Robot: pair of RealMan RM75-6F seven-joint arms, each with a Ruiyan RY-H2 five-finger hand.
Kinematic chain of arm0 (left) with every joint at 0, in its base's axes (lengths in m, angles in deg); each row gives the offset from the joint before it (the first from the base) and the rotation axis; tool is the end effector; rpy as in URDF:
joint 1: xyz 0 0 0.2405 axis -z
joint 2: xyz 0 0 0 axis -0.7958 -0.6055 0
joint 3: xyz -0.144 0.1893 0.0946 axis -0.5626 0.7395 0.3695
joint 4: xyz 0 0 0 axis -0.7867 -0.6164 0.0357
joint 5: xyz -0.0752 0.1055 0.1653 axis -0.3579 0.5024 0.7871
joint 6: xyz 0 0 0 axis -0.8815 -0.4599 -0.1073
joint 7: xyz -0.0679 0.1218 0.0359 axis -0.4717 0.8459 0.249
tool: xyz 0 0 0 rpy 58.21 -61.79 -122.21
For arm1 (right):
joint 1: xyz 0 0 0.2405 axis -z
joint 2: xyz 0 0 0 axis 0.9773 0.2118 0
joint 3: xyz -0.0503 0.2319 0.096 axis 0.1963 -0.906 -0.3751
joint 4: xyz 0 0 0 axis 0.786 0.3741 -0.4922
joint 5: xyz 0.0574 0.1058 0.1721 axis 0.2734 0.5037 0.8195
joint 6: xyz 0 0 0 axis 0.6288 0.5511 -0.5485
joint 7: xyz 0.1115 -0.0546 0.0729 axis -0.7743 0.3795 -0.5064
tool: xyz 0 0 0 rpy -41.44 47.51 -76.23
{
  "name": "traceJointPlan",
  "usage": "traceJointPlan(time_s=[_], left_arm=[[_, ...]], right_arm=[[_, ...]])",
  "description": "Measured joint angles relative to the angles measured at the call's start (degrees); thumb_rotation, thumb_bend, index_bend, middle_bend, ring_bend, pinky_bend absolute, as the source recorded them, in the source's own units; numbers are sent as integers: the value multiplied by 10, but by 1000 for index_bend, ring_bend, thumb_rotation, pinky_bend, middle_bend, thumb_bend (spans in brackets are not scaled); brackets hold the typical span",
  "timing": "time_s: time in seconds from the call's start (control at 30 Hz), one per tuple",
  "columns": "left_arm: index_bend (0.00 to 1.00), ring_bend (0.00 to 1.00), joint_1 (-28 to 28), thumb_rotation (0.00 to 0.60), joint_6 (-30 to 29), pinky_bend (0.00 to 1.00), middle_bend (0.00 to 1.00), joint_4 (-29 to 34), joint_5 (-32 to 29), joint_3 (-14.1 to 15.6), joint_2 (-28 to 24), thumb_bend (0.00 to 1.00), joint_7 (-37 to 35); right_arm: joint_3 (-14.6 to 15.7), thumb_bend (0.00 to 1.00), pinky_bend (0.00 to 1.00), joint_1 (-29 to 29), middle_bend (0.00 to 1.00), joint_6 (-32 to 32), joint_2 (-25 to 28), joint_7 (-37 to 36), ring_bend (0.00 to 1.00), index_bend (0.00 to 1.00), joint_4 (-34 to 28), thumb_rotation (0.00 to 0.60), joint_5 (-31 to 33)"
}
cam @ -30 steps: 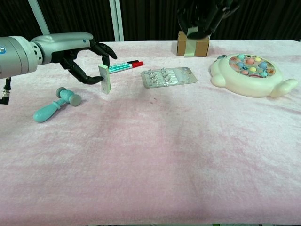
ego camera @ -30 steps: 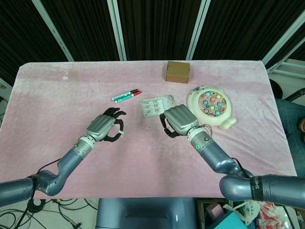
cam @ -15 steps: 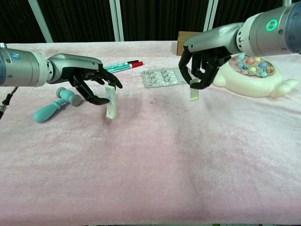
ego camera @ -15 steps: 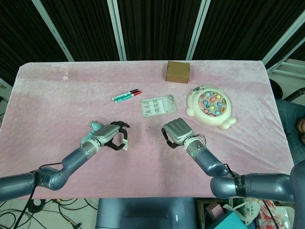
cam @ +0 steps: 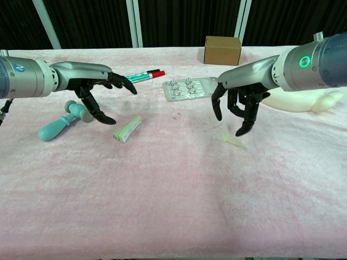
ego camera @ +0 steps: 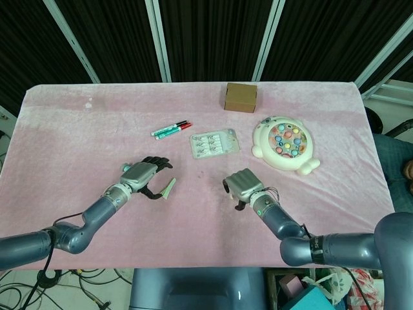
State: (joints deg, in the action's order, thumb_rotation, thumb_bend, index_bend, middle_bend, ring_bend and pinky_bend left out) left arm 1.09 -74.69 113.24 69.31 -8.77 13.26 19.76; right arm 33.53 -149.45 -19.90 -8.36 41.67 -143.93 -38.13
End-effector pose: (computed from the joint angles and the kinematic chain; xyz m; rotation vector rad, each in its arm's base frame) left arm -0.1405 0.3741 -0.0124 -1.9995 -1.2817 -0.8009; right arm -0.0835 -0.3568 -0.0049 2.1371 -0.9915 0.4829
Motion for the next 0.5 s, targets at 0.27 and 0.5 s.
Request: traceJointPlan(time_s=[0.27,0.5], left_arm=[[89,0,-25,600,-73,0,19,40,49,-27,-27,153,-18],[152,0,-65,600,-187,0,46,91,92,-34,-70,159,17]], right_arm=[[-9,0,639,-12,415,10,36,-15,599,19,-20,600,44],[-23,20,331,47,285,56,114,-74,459,22,-30,600,-17]])
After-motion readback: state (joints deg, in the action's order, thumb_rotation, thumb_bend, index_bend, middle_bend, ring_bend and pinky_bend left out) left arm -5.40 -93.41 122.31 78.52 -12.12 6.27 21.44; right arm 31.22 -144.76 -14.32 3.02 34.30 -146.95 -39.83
